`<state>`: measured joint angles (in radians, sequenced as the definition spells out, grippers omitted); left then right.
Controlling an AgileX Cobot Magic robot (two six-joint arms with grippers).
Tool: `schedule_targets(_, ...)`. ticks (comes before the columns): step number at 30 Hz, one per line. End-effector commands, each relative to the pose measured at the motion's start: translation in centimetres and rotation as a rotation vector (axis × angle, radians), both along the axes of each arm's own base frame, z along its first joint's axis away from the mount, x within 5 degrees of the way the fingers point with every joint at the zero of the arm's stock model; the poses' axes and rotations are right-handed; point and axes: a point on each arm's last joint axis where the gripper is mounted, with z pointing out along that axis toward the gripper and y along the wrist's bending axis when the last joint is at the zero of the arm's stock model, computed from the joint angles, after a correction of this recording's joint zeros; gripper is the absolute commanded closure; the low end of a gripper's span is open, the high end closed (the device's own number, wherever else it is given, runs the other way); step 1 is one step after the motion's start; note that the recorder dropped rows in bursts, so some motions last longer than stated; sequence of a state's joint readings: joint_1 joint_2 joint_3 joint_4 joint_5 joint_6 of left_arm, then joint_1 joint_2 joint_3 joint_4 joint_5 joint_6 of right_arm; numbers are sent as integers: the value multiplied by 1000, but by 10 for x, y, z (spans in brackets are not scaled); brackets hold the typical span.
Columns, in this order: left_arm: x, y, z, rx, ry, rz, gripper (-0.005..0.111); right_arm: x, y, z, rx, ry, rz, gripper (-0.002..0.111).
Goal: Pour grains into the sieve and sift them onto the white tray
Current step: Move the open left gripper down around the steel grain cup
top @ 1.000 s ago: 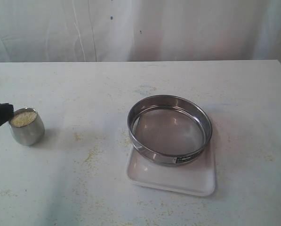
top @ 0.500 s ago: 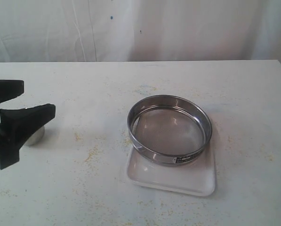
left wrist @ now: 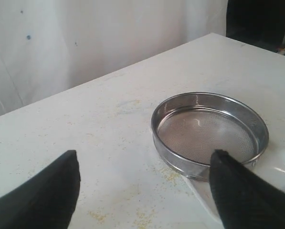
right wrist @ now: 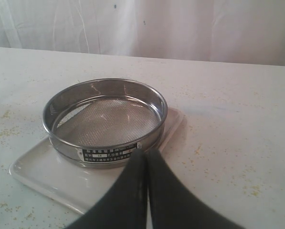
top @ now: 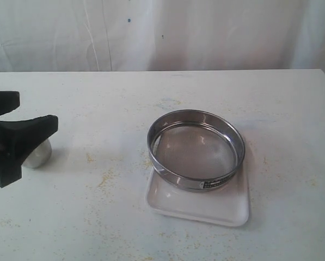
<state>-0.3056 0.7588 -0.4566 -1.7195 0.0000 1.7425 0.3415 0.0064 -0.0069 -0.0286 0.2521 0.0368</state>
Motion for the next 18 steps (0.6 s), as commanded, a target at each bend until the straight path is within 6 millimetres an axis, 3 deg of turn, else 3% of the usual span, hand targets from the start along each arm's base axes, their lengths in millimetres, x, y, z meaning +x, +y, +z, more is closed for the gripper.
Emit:
schedule_targets(1, -6, 1, -14, -33, 97, 4, 30, 0, 0, -1, 1, -6, -4, 108)
schedule_targets(3, -10, 5, -34, 6, 243, 49, 30, 0, 0, -1, 1, -6, -4, 108)
schedule_targets(5, -11, 16, -50, -62, 342, 201, 30, 0, 0, -1, 1, -6, -4, 108)
schedule_targets(9, -19, 21, -79, -218, 212, 239, 30, 0, 0, -1, 1, -6, -4, 108)
schedule_targets(14, -19, 24, -86, -124, 167, 244, 30, 0, 0, -1, 1, -6, -4, 108)
schedule_targets(18, -21, 31, -101, -149, 123, 302, 30, 0, 0, -1, 1, -6, -4, 108)
